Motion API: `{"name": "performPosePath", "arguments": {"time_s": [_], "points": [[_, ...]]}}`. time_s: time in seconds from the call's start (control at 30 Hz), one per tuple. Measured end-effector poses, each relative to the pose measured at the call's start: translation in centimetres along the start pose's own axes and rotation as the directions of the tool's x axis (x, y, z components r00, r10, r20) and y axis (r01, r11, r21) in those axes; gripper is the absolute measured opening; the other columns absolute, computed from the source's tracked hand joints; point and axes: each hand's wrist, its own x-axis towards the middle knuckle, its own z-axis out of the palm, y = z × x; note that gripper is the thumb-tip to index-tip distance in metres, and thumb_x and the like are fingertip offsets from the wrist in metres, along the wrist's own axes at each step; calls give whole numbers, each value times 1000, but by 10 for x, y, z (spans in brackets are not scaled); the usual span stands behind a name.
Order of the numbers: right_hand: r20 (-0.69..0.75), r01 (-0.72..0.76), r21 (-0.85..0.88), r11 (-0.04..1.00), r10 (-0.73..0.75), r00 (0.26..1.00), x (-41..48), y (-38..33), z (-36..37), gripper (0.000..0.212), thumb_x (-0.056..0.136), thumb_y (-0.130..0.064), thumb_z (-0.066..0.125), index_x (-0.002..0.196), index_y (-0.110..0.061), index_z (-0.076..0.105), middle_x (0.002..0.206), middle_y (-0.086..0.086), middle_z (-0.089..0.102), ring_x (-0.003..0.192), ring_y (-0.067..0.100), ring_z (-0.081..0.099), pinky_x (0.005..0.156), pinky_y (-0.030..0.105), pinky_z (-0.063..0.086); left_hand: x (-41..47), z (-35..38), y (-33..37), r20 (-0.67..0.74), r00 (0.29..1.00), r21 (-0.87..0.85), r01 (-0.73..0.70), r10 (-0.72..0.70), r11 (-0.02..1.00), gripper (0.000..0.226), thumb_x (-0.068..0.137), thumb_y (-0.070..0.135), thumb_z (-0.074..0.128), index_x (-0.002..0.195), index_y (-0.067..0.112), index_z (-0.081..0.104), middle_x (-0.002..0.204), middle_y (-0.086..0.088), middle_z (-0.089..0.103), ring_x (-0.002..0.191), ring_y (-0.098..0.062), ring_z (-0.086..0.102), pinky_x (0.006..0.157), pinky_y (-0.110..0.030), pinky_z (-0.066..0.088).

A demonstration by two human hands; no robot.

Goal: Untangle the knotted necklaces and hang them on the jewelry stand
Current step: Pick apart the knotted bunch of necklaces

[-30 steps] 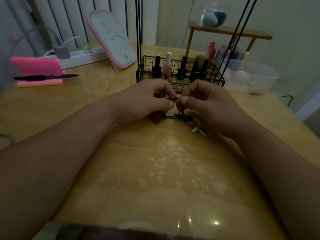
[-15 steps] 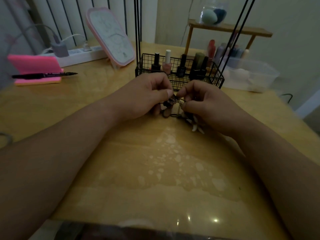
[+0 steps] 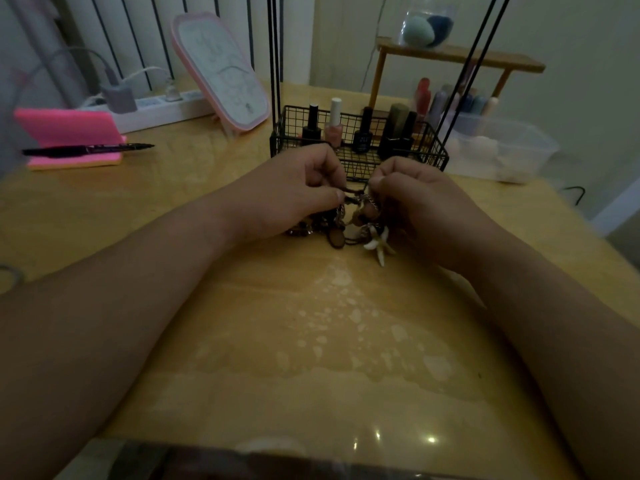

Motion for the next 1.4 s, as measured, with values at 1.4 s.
{"name": "performPosePath", "arguments": {"time_s": [1.4], "points": [[41, 126, -103, 987, -122, 992, 1, 5, -13, 10, 100, -18, 66, 109, -17, 71, 95, -1, 73, 92, 17, 70, 92, 39, 56, 0, -3, 4, 65, 995, -188, 86, -75, 978, 13, 96, 12, 69, 107, 5, 65, 62, 1, 53, 55, -14, 47, 54, -20, 44]]}}
